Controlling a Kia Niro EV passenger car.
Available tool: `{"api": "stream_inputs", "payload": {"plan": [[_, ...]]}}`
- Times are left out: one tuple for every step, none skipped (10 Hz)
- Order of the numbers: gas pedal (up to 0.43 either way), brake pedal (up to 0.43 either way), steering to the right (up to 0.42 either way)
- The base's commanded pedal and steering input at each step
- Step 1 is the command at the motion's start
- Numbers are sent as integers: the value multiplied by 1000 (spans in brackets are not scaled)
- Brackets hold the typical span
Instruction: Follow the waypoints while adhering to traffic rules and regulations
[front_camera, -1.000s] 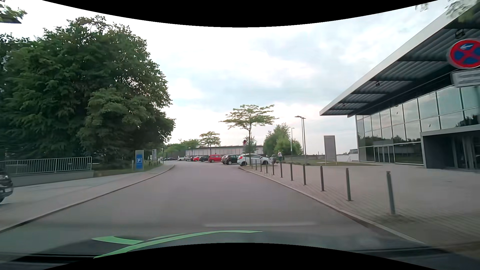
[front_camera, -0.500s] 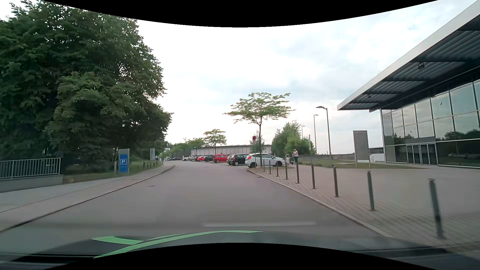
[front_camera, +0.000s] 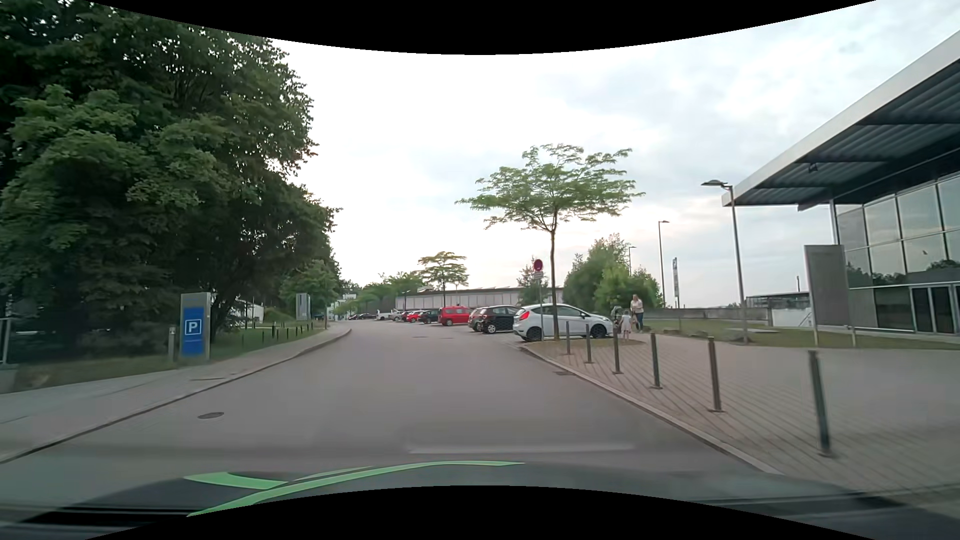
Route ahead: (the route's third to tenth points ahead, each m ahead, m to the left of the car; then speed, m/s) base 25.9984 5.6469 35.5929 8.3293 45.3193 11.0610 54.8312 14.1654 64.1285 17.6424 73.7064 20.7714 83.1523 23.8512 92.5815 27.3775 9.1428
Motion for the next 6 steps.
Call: {"api": "stream_inputs", "payload": {"plan": [[110,0,-45],[110,0,-45],[110,0,-45],[110,0,-45],[110,0,-45],[110,0,-45]]}}
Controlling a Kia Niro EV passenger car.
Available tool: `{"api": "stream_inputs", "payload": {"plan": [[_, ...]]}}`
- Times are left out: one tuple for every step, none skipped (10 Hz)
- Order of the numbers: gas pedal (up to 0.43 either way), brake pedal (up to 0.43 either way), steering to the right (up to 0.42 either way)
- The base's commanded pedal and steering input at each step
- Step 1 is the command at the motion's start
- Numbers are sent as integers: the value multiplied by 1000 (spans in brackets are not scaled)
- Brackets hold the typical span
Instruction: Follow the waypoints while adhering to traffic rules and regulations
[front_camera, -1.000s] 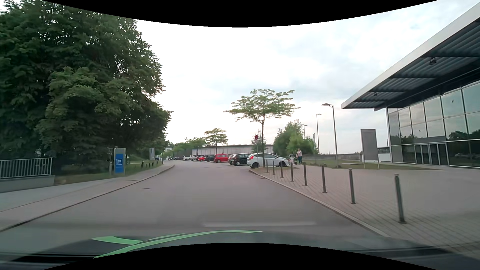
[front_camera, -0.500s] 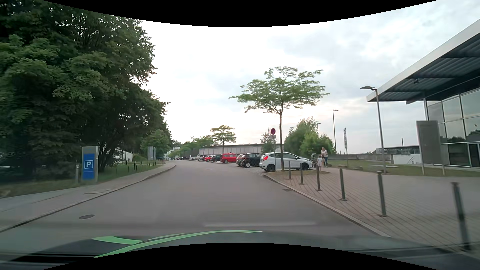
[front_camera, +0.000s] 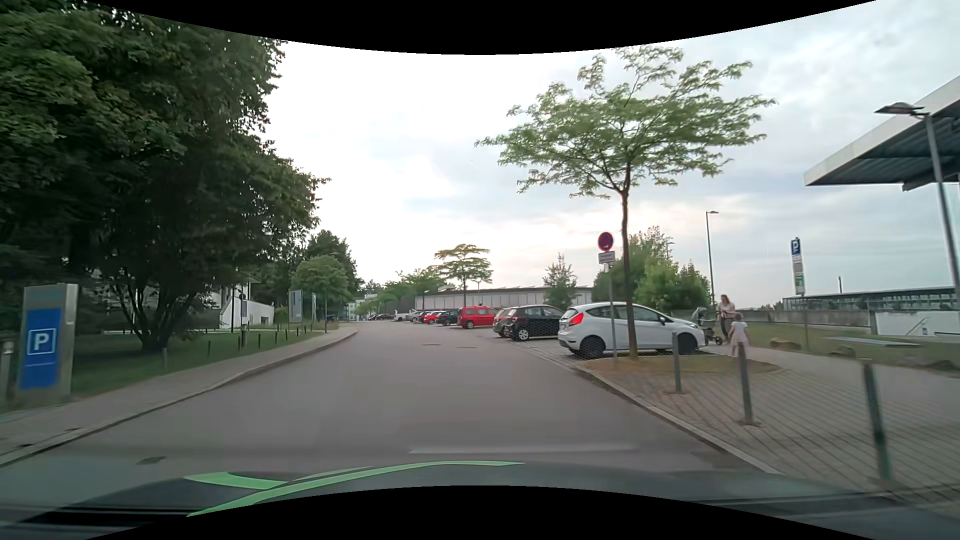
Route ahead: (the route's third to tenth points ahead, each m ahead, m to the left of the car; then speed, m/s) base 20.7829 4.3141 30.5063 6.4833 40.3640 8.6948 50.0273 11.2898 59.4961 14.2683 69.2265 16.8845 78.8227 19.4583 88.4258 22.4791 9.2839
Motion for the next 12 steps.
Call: {"api": "stream_inputs", "payload": {"plan": [[110,0,-45],[110,0,-45],[110,0,-45],[110,0,-45],[110,0,-45],[110,0,-44],[110,0,-43],[110,0,-42],[110,0,-41],[110,0,-41],[110,0,-39],[110,0,-38]]}}
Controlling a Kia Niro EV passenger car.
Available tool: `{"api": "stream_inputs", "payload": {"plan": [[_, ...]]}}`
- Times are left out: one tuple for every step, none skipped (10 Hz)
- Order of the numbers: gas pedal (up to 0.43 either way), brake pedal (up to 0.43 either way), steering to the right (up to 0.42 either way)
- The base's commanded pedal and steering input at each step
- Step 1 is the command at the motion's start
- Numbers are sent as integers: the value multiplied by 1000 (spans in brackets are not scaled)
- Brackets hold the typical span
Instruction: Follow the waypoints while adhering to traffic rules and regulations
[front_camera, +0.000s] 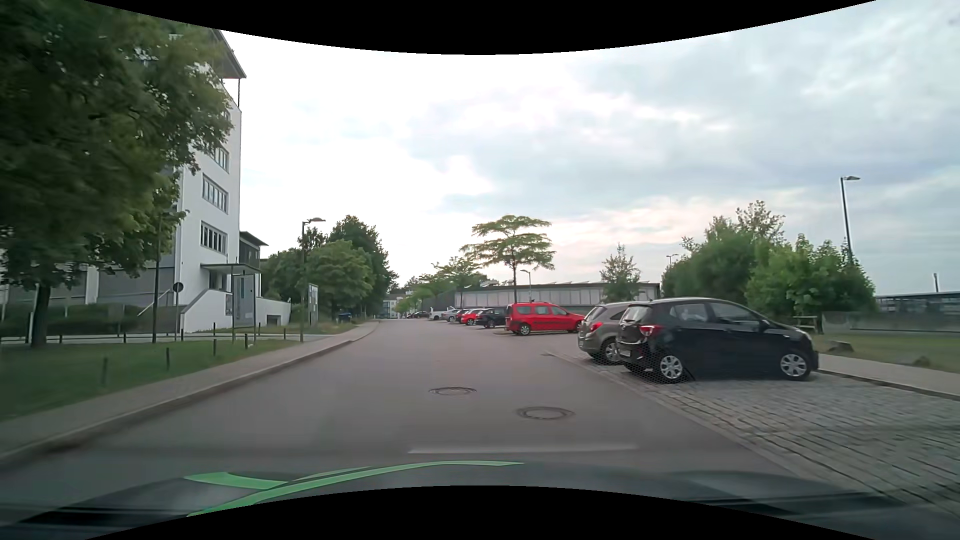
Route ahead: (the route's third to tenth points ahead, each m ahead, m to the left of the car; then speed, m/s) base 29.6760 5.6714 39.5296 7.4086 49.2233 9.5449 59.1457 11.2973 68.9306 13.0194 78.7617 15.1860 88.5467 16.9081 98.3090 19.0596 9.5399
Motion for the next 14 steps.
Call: {"api": "stream_inputs", "payload": {"plan": [[110,0,-36],[110,0,-35],[110,0,-35],[110,0,-35],[110,0,-34],[110,0,-33],[110,0,-31],[110,0,-29],[110,0,-29],[110,0,-29],[110,0,-28],[110,0,-28],[110,0,-27],[110,0,-26]]}}
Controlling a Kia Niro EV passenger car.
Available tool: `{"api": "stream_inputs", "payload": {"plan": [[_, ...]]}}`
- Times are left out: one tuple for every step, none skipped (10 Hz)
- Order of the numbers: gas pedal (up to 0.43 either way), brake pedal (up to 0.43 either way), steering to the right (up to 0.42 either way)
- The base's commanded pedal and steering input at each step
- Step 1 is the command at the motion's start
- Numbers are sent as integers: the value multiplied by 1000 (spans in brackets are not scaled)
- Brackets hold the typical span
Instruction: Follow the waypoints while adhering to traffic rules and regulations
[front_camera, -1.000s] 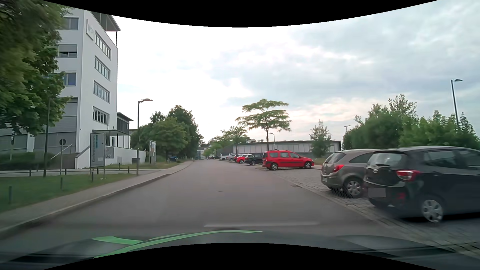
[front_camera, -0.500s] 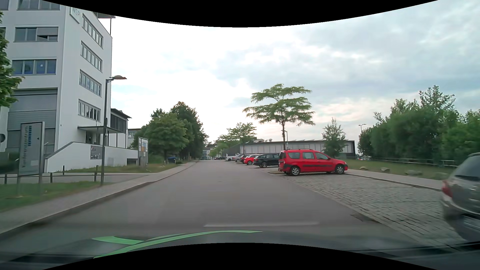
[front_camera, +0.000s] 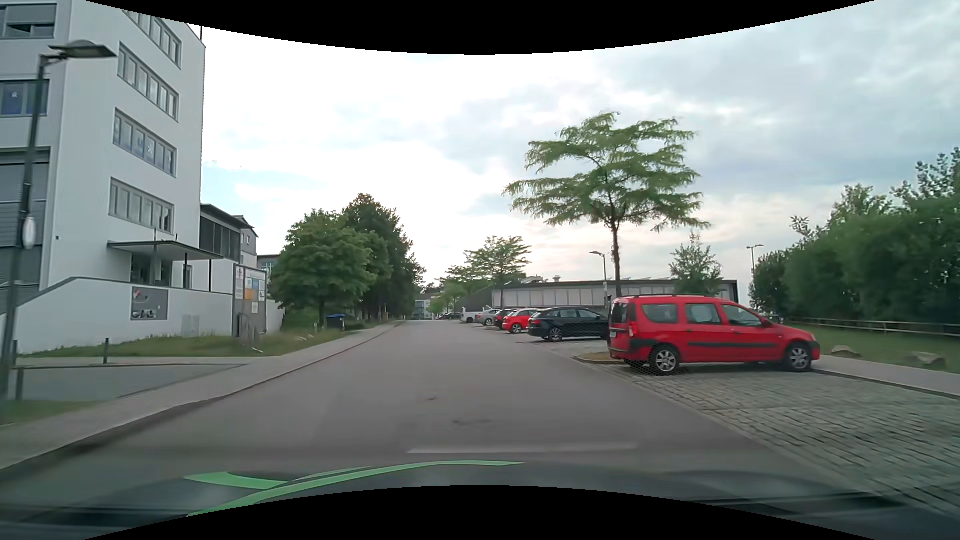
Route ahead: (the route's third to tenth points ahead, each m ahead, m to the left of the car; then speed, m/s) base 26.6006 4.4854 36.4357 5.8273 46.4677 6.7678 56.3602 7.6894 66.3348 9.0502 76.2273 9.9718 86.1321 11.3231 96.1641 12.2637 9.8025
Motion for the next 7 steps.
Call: {"api": "stream_inputs", "payload": {"plan": [[110,0,-25],[110,0,-24],[110,0,-24],[110,0,-23],[110,0,-23],[110,0,-23],[110,0,-22]]}}
